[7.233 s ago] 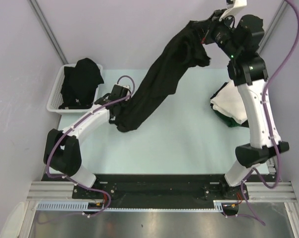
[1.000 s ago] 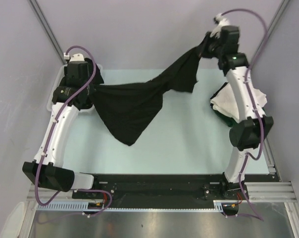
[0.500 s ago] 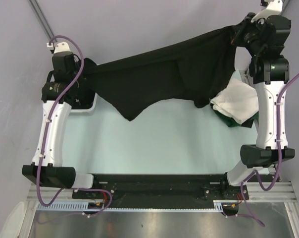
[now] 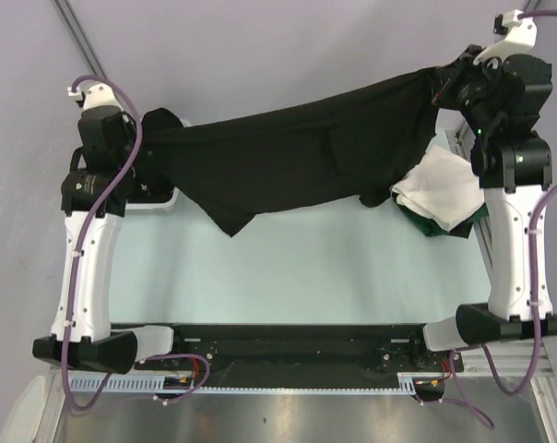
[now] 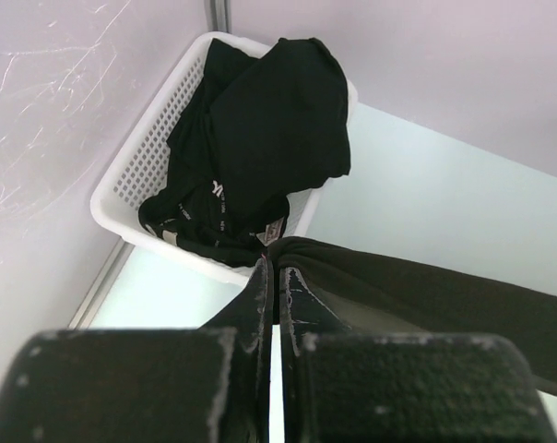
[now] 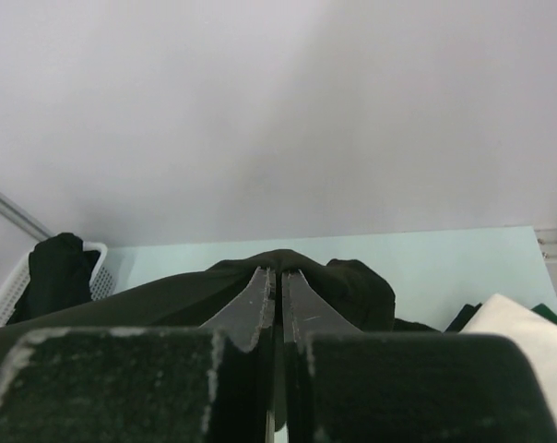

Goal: Fold and stack the t-shirts

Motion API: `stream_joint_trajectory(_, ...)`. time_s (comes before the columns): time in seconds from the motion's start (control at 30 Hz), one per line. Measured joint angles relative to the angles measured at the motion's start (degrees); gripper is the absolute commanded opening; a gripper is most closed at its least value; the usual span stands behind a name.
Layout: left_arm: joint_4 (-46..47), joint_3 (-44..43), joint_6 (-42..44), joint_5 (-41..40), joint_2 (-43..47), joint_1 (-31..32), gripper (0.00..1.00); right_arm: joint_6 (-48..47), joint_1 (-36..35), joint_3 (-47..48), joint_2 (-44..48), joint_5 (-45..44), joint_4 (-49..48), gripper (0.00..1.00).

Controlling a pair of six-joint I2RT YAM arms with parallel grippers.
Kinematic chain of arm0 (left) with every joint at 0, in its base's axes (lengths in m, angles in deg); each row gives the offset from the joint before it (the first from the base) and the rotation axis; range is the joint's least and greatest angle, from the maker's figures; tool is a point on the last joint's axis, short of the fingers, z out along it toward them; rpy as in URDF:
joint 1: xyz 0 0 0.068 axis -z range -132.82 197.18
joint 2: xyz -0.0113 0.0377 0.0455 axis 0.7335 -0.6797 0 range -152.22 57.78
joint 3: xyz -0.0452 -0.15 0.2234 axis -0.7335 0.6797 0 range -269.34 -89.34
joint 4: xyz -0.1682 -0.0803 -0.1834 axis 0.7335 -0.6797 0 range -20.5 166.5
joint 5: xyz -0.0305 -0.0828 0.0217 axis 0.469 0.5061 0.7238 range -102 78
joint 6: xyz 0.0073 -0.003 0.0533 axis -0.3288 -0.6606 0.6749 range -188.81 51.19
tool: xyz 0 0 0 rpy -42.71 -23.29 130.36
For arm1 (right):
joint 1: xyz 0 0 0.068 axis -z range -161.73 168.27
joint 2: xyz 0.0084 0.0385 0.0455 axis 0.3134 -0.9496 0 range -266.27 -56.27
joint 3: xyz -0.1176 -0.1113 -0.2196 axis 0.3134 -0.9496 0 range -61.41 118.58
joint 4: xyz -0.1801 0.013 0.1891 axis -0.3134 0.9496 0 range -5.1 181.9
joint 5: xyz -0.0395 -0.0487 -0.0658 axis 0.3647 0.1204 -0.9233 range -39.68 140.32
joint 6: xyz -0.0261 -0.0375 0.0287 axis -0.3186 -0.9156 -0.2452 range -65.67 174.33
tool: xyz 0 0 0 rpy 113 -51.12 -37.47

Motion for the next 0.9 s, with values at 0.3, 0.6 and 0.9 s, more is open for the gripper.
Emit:
stream_joint_trajectory(0.3, -1.31, 3.50, -2.95, 3.48, 9.09, 3.19, 0.00, -0.87, -9.22, -14.80, 19.04, -5.20, -0.37, 0.00)
stream_joint_trajectory(0.6, -2.12, 7.69, -8.07, 4.04, 29.90, 9.20, 0.00, 0.90, -10.16, -16.46, 34.53, -7.37, 2.84, 0.00)
stream_joint_trajectory(0.9, 4.24, 8.59, -9.27, -4.39, 50.90, 9.77, 0.00, 2.60, -3.91, -10.40, 39.63, -3.82, 6.80, 0.00)
